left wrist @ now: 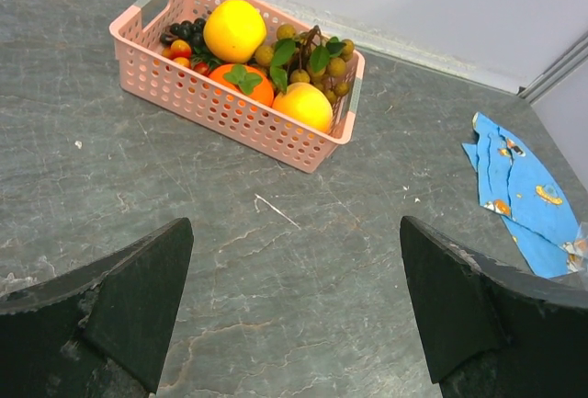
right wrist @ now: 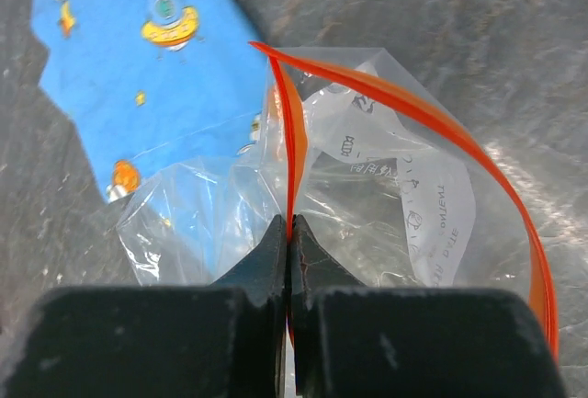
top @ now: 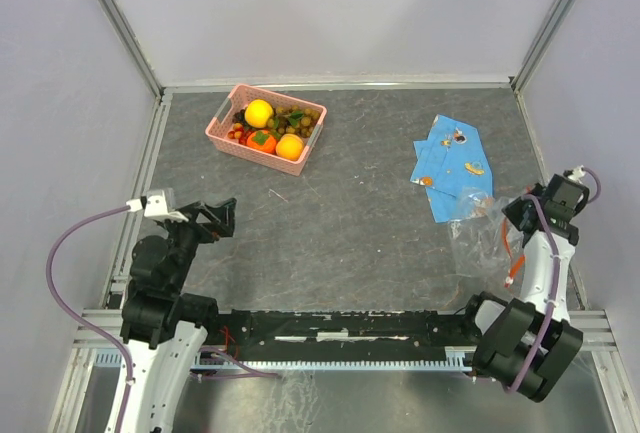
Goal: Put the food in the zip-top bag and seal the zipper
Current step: Pick up the zipper food storage bag at the corner of the board.
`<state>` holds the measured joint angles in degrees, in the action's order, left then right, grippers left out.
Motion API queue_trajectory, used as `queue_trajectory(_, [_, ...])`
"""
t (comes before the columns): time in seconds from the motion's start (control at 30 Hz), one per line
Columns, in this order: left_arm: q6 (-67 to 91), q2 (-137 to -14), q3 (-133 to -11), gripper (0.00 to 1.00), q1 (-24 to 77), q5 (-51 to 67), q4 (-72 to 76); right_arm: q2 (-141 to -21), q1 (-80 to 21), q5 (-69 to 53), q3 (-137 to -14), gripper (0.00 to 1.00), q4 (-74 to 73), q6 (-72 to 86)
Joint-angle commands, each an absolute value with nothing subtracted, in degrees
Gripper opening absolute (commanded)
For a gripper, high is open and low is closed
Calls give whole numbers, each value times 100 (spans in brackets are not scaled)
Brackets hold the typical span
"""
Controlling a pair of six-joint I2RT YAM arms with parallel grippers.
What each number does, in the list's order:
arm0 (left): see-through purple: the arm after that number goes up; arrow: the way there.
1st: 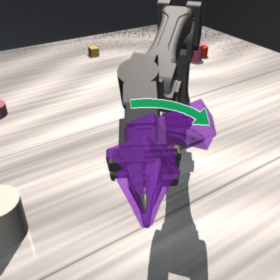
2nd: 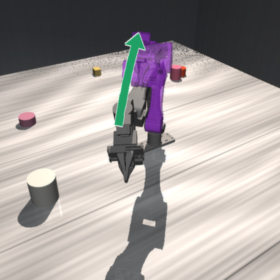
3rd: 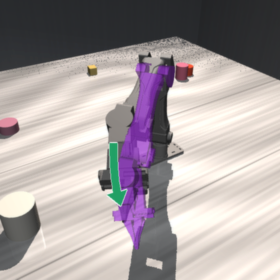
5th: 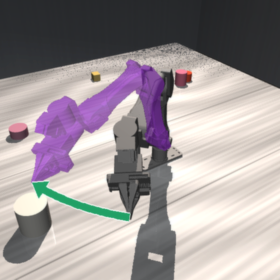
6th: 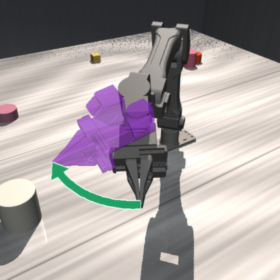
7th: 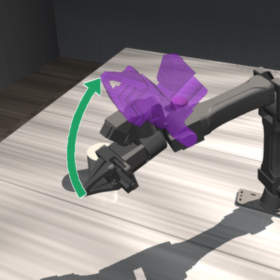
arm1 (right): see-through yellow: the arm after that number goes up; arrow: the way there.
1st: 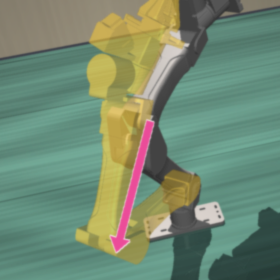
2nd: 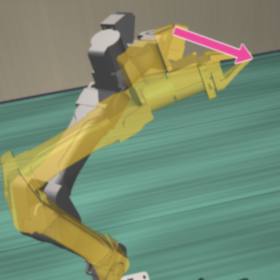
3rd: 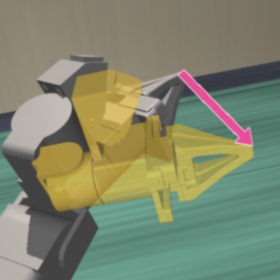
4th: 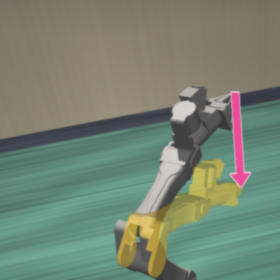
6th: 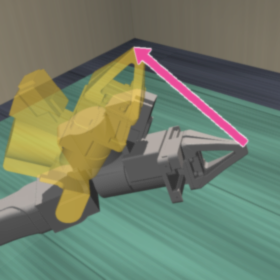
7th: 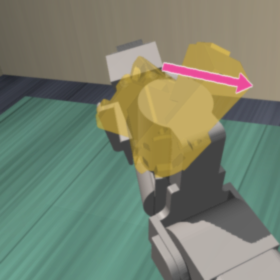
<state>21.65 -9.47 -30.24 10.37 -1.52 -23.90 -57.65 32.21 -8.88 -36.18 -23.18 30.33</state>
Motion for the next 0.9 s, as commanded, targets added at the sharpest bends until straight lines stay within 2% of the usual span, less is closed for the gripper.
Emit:
queue_trajectory(0.0, [2138,-1215,-3241,99,1043,-78,-2214,-5554,2726,-820,-4180,2,-2532,3163])
queue_trajectory(0.33, [3374,-2131,-3294,98,1042,942,-1977,-5605,1180,-883,-4753,2,-2558,3487])
queue_trajectory(0.7, [4100,-3637,-3194,98,1080,2078,-704,-6410,-533,-1008,-5058,2,-1637,3891])
queue_trajectory(0.87, [4371,-4330,-3387,98,1449,2229,-62,-6736,-1265,-730,-5154,2,-1284,4179])
